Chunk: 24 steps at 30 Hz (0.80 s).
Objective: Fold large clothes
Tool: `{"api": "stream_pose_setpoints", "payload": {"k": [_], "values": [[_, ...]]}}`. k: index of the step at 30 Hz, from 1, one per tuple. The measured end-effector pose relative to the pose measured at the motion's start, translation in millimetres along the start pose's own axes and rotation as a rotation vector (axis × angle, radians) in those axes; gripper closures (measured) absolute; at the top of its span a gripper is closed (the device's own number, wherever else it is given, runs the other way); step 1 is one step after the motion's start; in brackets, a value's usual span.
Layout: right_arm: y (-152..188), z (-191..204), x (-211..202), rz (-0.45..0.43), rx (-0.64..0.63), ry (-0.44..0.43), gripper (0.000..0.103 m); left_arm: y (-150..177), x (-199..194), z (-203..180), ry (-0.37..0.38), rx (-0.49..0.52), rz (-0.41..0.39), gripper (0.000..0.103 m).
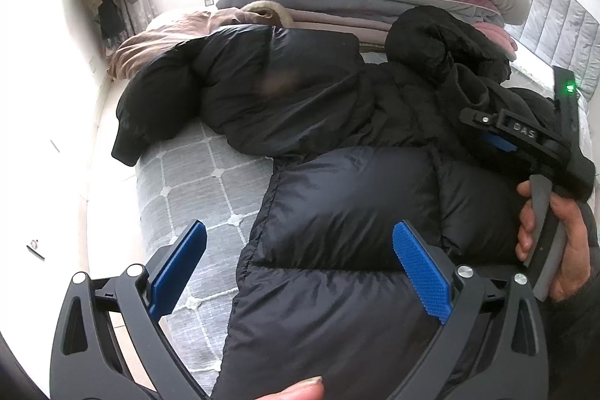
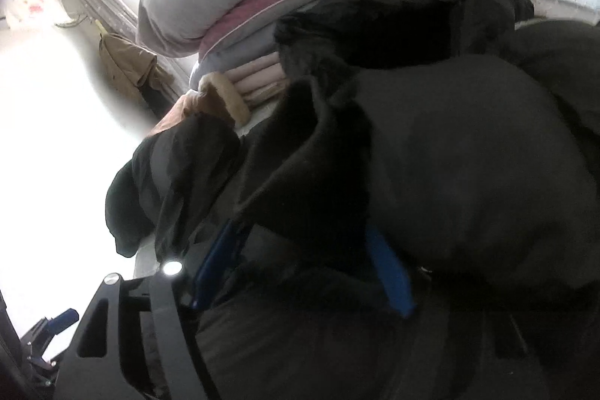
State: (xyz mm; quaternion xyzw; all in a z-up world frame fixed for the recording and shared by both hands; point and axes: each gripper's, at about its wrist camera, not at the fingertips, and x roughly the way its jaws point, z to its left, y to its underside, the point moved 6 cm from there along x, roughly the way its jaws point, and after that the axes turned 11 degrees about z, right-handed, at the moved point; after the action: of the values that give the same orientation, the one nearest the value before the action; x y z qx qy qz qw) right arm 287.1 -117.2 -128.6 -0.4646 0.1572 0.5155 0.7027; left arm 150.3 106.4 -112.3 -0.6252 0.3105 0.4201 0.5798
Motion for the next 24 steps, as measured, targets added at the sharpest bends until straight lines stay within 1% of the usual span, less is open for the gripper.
{"api": "stream_pose_setpoints", "payload": {"k": [3, 5, 6, 8, 9, 10, 12, 13, 14, 15, 17, 18, 19, 21, 22, 24], "values": [[-4, 12, -43, -0.148, -0.054, -0.024, 0.033, -1, -1, 4, 0.002, -0.007, -0.004, 0.007], [-13, 9, -69, -0.239, -0.067, 0.018, 0.033, -1, -1, 7, 0.003, -0.011, -0.005, 0.007], [-21, 0, -84, -0.292, -0.039, 0.046, 0.033, -1, -1, 8, 0.003, -0.012, -0.005, 0.007], [-34, -25, -103, -0.344, 0.047, 0.078, 0.033, -2, -2, 8, 0.003, -0.011, -0.01, 0.007], [-41, -47, -111, -0.362, 0.12, 0.095, 0.033, -2, -3, 8, 0.003, -0.01, -0.011, 0.007], [-44, -61, -113, -0.364, 0.162, 0.102, 0.033, -3, -4, 8, 0.005, -0.009, -0.013, 0.007], [-46, -95, -109, -0.33, 0.262, 0.137, 0.033, -3, -5, 9, 0.006, -0.009, -0.017, 0.007], [-43, -114, -100, -0.292, 0.31, 0.135, 0.033, -3, -5, 9, 0.006, -0.01, -0.018, 0.007], [-38, -129, -89, -0.244, 0.337, 0.155, 0.033, -4, -5, 9, 0.005, -0.01, -0.018, 0.007], [-33, -139, -80, -0.207, 0.342, 0.177, 0.033, -4, -5, 10, 0.004, -0.012, -0.018, 0.007], [-31, -143, -76, -0.195, 0.321, 0.188, 0.033, -5, -4, 12, 0.0, -0.013, -0.018, 0.007], [-31, -142, -77, -0.195, 0.327, 0.175, 0.033, -5, -4, 13, -0.002, -0.013, -0.017, 0.007], [-33, -141, -81, -0.213, 0.336, 0.156, 0.033, -5, -4, 14, -0.006, -0.013, -0.018, 0.007], [-34, -137, -97, -0.27, 0.34, 0.133, 0.033, -5, -3, 17, -0.012, -0.011, -0.016, 0.007], [-33, -130, -106, -0.305, 0.325, 0.119, 0.033, -6, -3, 20, -0.014, -0.012, -0.017, 0.007], [-30, -118, -119, -0.333, 0.285, 0.092, 0.033, -6, -2, 27, -0.015, -0.014, -0.021, 0.007]]}}
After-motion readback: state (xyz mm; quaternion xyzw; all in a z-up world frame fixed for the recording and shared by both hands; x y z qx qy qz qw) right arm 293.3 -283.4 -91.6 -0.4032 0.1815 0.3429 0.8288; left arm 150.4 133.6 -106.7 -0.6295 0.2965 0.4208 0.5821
